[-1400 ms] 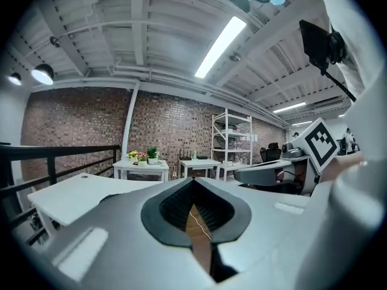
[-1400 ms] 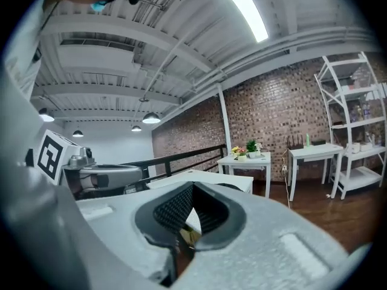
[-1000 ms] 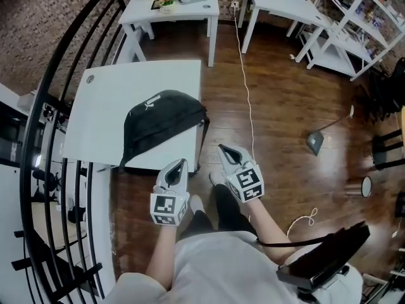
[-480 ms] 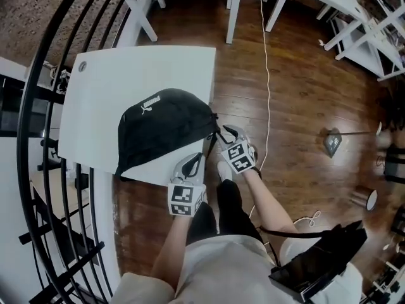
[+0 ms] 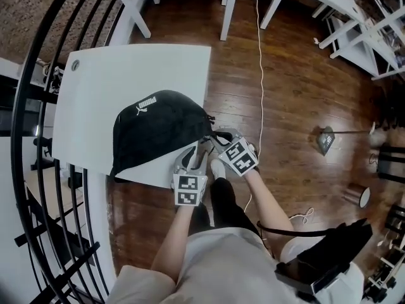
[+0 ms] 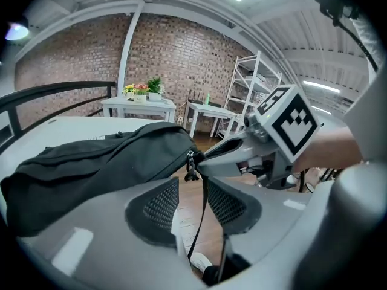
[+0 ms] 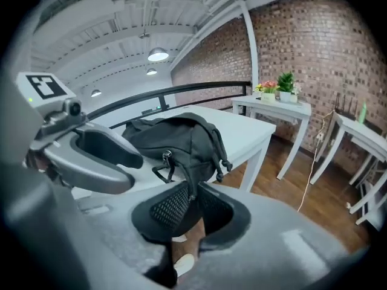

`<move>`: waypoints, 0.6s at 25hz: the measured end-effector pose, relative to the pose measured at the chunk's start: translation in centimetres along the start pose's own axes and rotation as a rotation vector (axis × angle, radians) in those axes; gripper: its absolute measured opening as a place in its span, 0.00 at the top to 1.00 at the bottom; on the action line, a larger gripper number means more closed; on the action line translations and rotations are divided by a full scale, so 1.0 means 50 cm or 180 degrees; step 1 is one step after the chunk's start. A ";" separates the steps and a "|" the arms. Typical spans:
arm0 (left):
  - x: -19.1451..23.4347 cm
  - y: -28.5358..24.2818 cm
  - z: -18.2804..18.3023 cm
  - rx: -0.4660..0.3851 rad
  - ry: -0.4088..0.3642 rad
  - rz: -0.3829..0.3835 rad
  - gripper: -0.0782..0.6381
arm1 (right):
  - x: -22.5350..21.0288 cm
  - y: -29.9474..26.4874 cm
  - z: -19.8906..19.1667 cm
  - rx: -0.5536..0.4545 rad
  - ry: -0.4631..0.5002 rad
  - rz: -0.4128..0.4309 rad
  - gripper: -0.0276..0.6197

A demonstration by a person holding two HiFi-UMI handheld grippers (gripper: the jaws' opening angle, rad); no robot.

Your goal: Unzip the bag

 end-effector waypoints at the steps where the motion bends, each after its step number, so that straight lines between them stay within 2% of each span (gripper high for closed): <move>1: 0.002 -0.003 0.007 -0.0036 -0.0005 0.0017 0.65 | 0.008 0.011 0.014 0.0041 -0.0013 0.0036 0.90; 5: 0.002 -0.005 0.029 -0.0084 0.0009 0.0036 0.69 | 0.036 0.046 0.056 0.0098 -0.0059 0.0113 0.90; 6: 0.001 -0.003 0.034 -0.0110 0.0003 0.0076 0.72 | 0.041 0.053 0.066 0.0101 -0.0057 0.0123 0.90; 8: -0.002 0.003 0.048 -0.0211 0.0018 0.0152 0.84 | 0.049 0.060 0.079 0.0114 -0.0051 0.0121 0.90; 12: -0.006 0.020 0.072 -0.0384 0.0338 -0.0042 0.86 | 0.046 0.069 0.083 0.0110 -0.0154 0.0001 0.90; 15: 0.012 0.046 0.060 -0.0309 0.0478 -0.0010 0.86 | 0.039 0.074 0.070 0.0101 -0.0280 -0.0136 0.91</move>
Point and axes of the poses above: the fingertips, and each gripper's own axes: y backward along the fingers, x to its left, z out of its top, the point moved 9 cm from there along y, backward along the fingers, and after that the axes turned 8 degrees about -x, right-handed, at the moved point
